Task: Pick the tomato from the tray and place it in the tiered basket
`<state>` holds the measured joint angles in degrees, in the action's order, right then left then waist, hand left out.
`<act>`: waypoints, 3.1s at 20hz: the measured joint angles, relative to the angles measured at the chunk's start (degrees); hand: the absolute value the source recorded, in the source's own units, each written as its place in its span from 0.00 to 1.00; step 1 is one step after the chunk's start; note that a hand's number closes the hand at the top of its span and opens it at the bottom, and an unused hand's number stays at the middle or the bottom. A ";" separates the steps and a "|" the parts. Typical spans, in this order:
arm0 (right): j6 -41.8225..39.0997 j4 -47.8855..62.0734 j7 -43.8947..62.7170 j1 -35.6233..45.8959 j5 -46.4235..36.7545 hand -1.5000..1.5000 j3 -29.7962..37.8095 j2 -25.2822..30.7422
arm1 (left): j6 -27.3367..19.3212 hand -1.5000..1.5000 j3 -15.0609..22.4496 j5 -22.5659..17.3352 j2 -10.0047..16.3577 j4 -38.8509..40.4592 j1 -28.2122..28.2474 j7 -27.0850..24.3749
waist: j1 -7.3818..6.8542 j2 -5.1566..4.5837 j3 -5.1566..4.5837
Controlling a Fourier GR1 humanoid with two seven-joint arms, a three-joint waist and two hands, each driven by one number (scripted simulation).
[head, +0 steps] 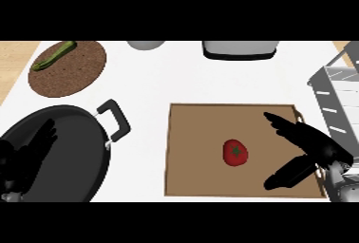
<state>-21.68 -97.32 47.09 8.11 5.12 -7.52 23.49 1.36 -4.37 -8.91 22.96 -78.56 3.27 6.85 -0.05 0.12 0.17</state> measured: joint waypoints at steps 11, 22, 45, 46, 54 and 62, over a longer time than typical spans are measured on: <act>-2.71 1.76 -5.63 -4.17 -5.10 0.00 1.89 -5.50 | 2.77 0.50 -3.29 2.47 -1.90 0.16 -0.17 0.29 | -0.01 0.00 0.06; -2.30 7.21 -10.70 -1.93 -11.28 0.00 2.39 -10.91 | 3.71 0.50 -4.91 5.46 -4.12 -1.85 0.09 1.87 | -0.08 0.01 0.10; 2.86 14.39 -20.87 -0.60 -21.70 1.00 -0.96 -17.90 | 6.24 0.50 -7.74 6.99 -5.40 -1.46 -0.17 1.65 | 0.45 0.87 -0.53; 3.44 14.21 -22.37 -1.19 -22.17 1.00 -1.00 -17.87 | 5.81 0.50 -7.23 7.59 -5.84 -2.16 0.33 1.62 | 0.40 0.86 -0.46; 8.79 11.28 -23.33 -2.21 -24.64 1.00 -0.34 -20.49 | 5.98 0.50 -7.73 8.55 -6.42 -1.67 -0.62 1.98 | 0.16 0.36 -0.11; 10.27 -3.01 -18.62 -8.61 -35.83 1.00 -6.17 -14.87 | 6.06 0.50 -8.63 8.31 -6.50 -1.73 0.18 2.18 | 1.17 0.75 -0.02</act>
<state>-11.41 -100.32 28.47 -0.50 -30.71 -13.69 8.62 7.42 -13.00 -0.61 16.46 -80.29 3.44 9.03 1.12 0.87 0.16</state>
